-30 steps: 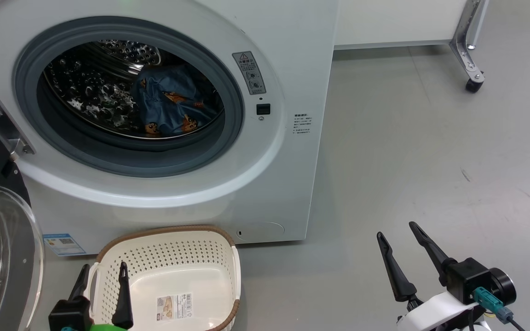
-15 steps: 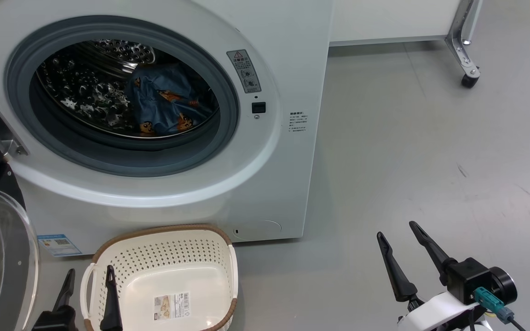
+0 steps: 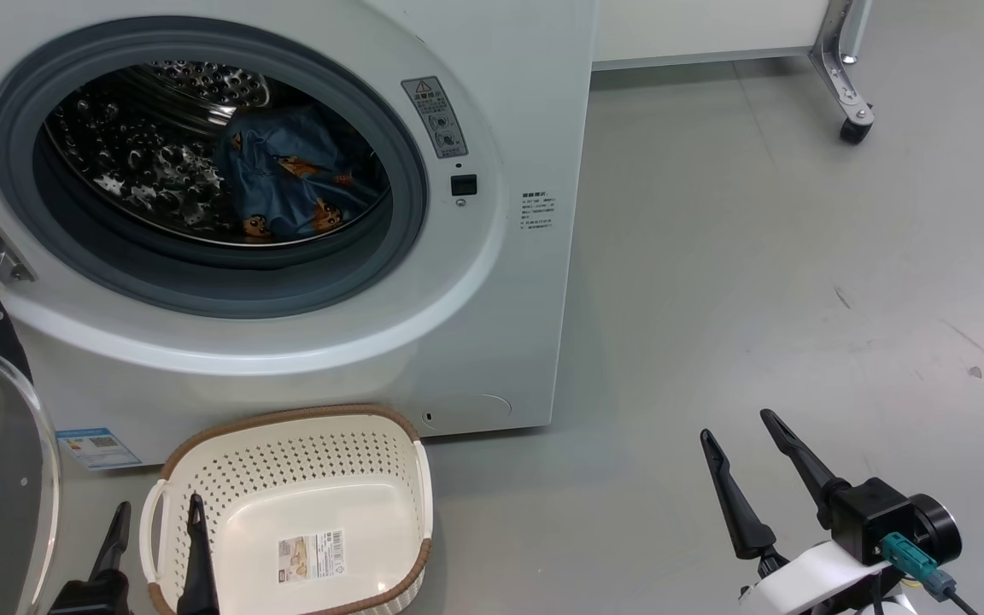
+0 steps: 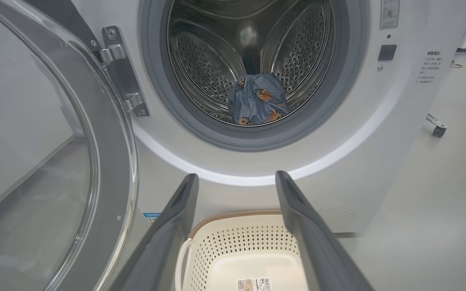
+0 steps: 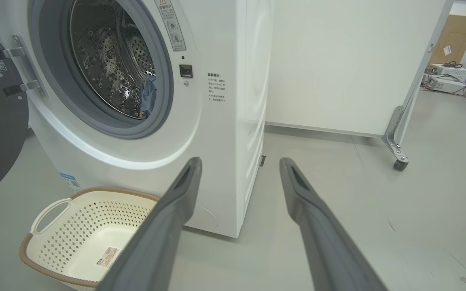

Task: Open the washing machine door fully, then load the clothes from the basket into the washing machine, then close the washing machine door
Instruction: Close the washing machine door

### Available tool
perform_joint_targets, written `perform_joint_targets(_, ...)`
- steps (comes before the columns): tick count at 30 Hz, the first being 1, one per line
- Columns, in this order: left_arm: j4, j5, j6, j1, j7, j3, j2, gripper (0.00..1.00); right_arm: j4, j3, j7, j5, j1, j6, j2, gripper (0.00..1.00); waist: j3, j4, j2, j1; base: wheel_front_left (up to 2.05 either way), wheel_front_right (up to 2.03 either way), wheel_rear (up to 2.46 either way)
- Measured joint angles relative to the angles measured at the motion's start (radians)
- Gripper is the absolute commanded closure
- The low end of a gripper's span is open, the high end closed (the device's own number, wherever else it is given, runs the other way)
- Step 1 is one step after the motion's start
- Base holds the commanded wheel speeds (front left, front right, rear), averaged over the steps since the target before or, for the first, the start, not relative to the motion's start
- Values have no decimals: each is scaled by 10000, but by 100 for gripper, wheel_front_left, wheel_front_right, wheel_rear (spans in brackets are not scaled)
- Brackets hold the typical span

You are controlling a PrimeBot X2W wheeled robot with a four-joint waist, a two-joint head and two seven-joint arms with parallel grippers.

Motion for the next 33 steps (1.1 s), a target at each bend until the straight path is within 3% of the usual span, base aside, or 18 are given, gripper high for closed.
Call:
perform_joint_targets(9,153,0,-144,-4,0,100,-2,0,-4,15,0,0,-6,0,-4,0,72,-9,0,0,-99,99,0)
perform_joint_targets(33,1231,-104,-1012,-346,0,1244,-4,0,-8,35,0,0,-25,0,0,0,183,-7,0,0,-89,89,0)
